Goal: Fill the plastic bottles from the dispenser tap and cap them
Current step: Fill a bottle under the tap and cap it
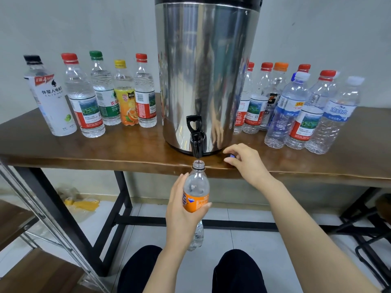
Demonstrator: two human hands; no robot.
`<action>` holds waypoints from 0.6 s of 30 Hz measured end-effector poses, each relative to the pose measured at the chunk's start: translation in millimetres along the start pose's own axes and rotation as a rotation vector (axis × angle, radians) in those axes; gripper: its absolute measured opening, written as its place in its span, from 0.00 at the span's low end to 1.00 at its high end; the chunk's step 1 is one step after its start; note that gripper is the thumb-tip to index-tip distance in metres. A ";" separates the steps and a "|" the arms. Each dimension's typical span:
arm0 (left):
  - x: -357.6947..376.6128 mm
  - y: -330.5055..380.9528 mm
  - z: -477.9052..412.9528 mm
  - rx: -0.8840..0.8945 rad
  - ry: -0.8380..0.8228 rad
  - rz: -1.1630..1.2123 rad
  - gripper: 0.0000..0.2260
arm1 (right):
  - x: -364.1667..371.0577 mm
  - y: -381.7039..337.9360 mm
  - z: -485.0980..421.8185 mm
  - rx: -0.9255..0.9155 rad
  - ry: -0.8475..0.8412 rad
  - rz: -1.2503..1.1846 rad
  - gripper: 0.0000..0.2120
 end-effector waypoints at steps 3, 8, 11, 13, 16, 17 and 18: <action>-4.6 14.4 2.3 0.013 0.006 0.026 0.38 | -30.1 -17.7 6.8 -0.013 0.145 -0.276 0.09; -14.3 48.9 -4.3 0.040 -0.008 0.090 0.39 | -95.2 -78.6 21.7 -0.229 0.162 -0.542 0.13; -24.3 69.8 -9.0 0.061 -0.002 0.072 0.41 | -115.3 -116.6 27.9 -0.373 0.054 -0.465 0.13; -33.1 79.7 -10.0 0.069 0.000 0.054 0.41 | -114.7 -137.3 25.2 -0.442 -0.026 -0.362 0.12; -47.5 90.2 -9.4 0.083 -0.002 0.024 0.38 | -100.1 -162.1 18.7 -0.529 -0.146 -0.224 0.13; -52.2 93.0 -9.2 0.087 0.001 0.017 0.38 | -95.0 -170.0 17.9 -0.559 -0.175 -0.193 0.14; -56.9 95.3 -8.8 0.090 0.004 0.012 0.37 | -90.7 -177.2 17.2 -0.584 -0.198 -0.182 0.14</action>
Point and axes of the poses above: each hand's wrist, its own z-axis away from the middle knuckle, its own x-axis out of the palm, y = z × x, the point moved 6 cm from there along -z, towards the middle knuckle, and after that the axes turned 15 degrees about z, right-handed, at the moved point
